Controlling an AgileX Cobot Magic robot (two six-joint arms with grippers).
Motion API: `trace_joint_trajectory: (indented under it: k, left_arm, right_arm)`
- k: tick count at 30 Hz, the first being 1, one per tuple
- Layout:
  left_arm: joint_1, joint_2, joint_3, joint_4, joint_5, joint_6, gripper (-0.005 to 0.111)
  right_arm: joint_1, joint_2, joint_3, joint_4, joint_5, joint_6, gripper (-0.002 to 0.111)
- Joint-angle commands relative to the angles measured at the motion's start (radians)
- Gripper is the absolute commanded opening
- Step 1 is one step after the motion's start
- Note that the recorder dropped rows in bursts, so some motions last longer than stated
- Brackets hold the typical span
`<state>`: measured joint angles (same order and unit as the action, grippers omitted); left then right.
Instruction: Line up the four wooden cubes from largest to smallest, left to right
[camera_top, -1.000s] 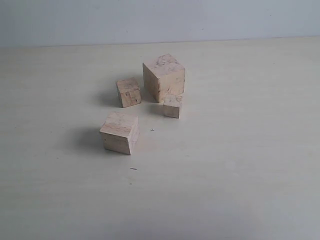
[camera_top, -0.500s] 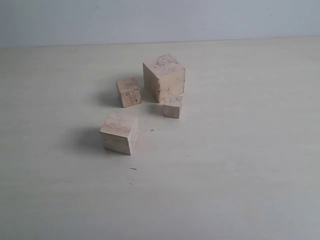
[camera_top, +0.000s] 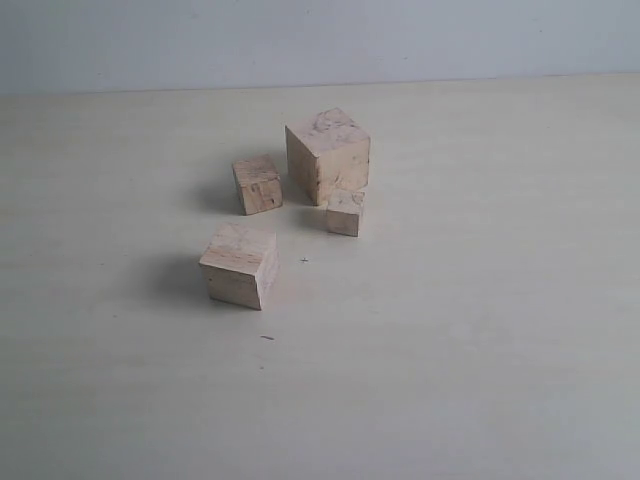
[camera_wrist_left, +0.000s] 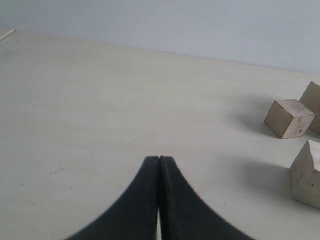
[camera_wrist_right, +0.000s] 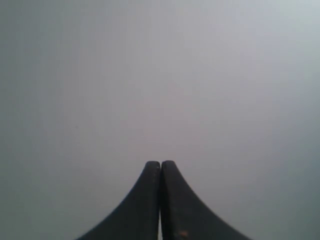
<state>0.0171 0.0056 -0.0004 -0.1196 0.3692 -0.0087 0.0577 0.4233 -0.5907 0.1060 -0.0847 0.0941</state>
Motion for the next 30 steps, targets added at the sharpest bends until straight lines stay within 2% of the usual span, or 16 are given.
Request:
trace_joint_trajectory:
  k: [1,7,12,17,21,24,27,30]
  left_arm:
    - [-0.006,-0.006,0.000,0.004,-0.009,0.003,0.000]
    - [-0.006,-0.006,0.000,0.004,-0.009,0.003,0.000]
    - [-0.006,-0.006,0.000,0.004,-0.009,0.003,0.000]
    - [-0.006,-0.006,0.000,0.004,-0.009,0.003,0.000]
    - [-0.006,-0.006,0.000,0.004,-0.009,0.003,0.000]
    - [-0.006,-0.006,0.000,0.004,-0.009,0.003,0.000]
    - [-0.006,-0.006,0.000,0.004,-0.009,0.003,0.000]
    - [-0.006,-0.006,0.000,0.004,-0.009,0.003,0.000]
  right_arm:
    - [0.009,0.271,-0.261,0.030,0.330,0.000,0.000]
    - [0.174,0.614,-0.479,0.266,0.723,-0.082,0.000]
    - [0.249,0.823,-0.506,0.392,0.886,-0.113,0.000]
    - [0.257,0.970,-0.506,0.405,0.862,-0.111,0.000]
    - [0.257,1.038,-0.506,0.547,0.808,-0.134,0.000]
    - [0.257,1.071,-0.506,0.656,0.706,-0.306,0.000]
    - [0.257,1.092,-0.508,0.786,0.658,-0.626,0.001]
    - [0.278,1.123,-0.535,0.791,0.655,-0.739,0.010]
